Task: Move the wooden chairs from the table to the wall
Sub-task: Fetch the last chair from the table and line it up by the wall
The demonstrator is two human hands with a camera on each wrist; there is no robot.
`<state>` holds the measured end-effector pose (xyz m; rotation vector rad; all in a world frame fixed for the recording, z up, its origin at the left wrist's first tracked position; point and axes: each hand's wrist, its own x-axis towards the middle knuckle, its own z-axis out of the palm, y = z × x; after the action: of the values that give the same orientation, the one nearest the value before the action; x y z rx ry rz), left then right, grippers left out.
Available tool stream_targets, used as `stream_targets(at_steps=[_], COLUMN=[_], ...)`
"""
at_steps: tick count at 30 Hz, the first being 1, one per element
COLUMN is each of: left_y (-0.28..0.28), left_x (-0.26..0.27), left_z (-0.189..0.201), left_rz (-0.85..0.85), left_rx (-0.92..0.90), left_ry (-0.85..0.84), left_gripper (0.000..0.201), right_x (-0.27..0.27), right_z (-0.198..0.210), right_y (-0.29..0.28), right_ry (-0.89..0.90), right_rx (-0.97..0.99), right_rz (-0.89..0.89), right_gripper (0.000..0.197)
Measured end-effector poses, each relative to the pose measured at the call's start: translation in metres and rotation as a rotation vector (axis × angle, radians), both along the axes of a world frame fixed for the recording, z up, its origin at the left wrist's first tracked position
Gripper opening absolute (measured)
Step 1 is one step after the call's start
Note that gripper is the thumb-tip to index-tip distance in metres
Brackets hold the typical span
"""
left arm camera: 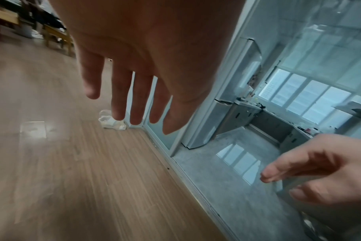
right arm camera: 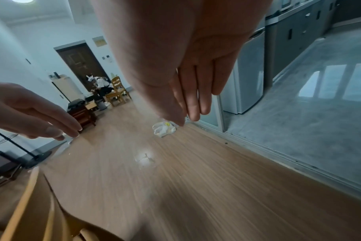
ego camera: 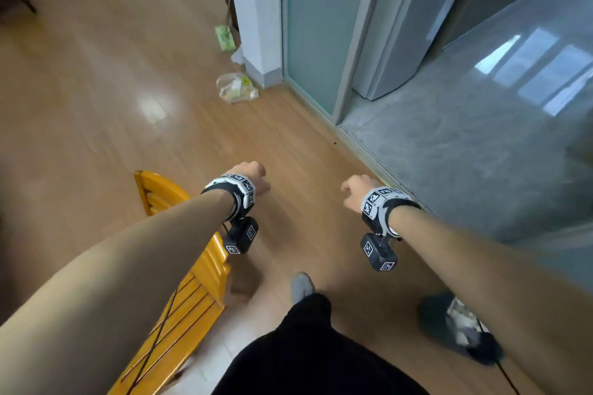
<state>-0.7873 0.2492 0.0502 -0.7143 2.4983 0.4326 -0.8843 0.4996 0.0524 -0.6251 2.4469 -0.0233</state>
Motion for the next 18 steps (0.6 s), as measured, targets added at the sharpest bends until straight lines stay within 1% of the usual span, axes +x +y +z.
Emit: stream_targets(at_steps=[5, 9, 15, 18], left_y=[-0.073, -0.132, -0.204, -0.231], left_x=[-0.055, -0.076, -0.072, -0.057], left_z=[0.005, 0.002, -0.019, -0.020], left_rz=[0.136, 0.242, 0.541, 0.730], left_rx=[0.014, 0.001, -0.003, -0.009], left_ry=[0.032, 0.019, -0.038, -0.080], left_gripper=[0.053, 0.052, 0.052, 0.051], right_x=[-0.099, -0.152, -0.197, -0.206], right_z=[0.008, 0.007, -0.021, -0.034], right_y=[-0.080, -0.162, -0.304, -0.379], right_ry=[0.007, -0.008, -0.041, -0.062], right_rx=[-0.019, 0.001, 0.003, 0.030], right_rz=[0.084, 0.240, 0.538, 0.747], right_gripper=[0.044, 0.039, 0.038, 0.032])
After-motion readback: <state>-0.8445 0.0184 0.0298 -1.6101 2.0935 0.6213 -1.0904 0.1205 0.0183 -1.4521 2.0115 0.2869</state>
